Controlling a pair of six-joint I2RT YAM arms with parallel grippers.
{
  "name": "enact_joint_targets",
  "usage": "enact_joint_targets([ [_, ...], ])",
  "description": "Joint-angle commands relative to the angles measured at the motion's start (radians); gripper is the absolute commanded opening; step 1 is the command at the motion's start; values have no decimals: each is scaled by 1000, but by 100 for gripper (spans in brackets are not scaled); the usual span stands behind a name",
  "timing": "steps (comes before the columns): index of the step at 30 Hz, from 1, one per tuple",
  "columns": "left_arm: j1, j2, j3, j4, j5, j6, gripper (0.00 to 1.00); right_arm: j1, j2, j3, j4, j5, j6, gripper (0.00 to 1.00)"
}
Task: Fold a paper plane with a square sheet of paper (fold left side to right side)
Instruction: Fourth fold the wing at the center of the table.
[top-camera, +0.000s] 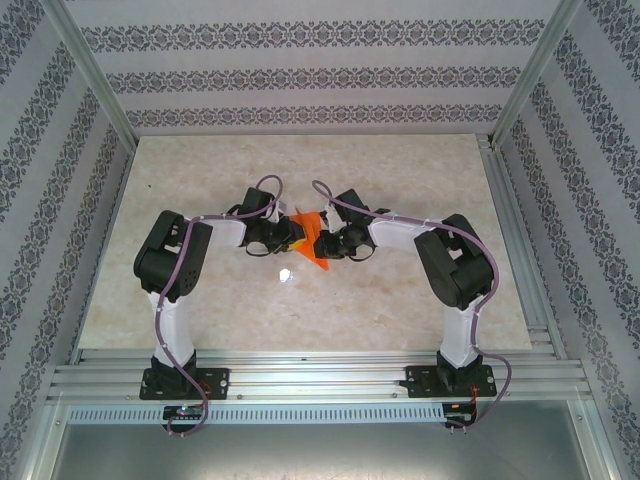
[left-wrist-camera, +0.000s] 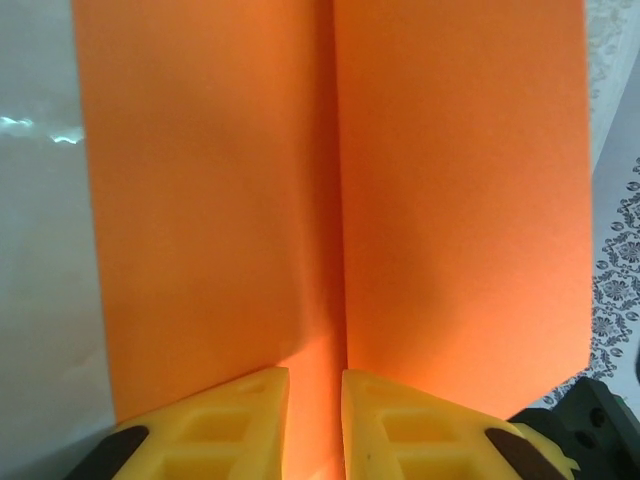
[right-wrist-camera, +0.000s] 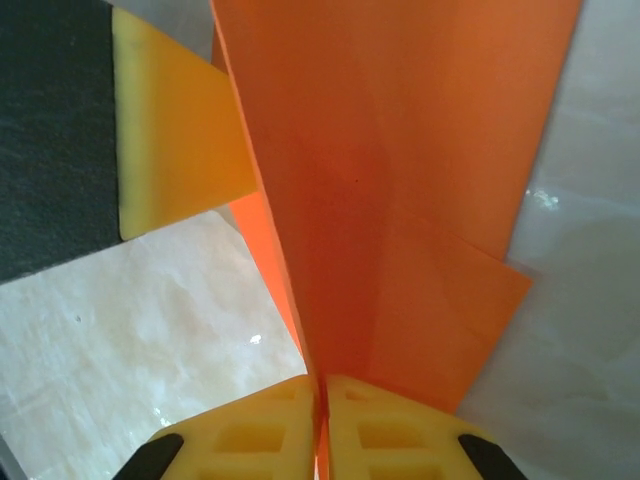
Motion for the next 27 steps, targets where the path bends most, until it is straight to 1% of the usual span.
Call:
enact_joint_targets([
  [1,-16,17,28,34,17,-12,20,-10,23,-4,40,-42,14,11],
  [7,-15,-23,35,25,16,-12,13,-11,24,-12,53,-52,30,10],
  [12,-15,-31,41,9,10,-9,13,-14,20,-30,85,-60,57,10],
  [19,-26,11,45,3,-5,-3,13,-18,23,-32,92,-60,62,11],
  [21,-29,22,43,-1,-9,1,13,-22,21,-23,79,-52,53,12],
  [27,-31,23,42,-34,-37,23,13,-28,23,32,2,-3,0,23],
])
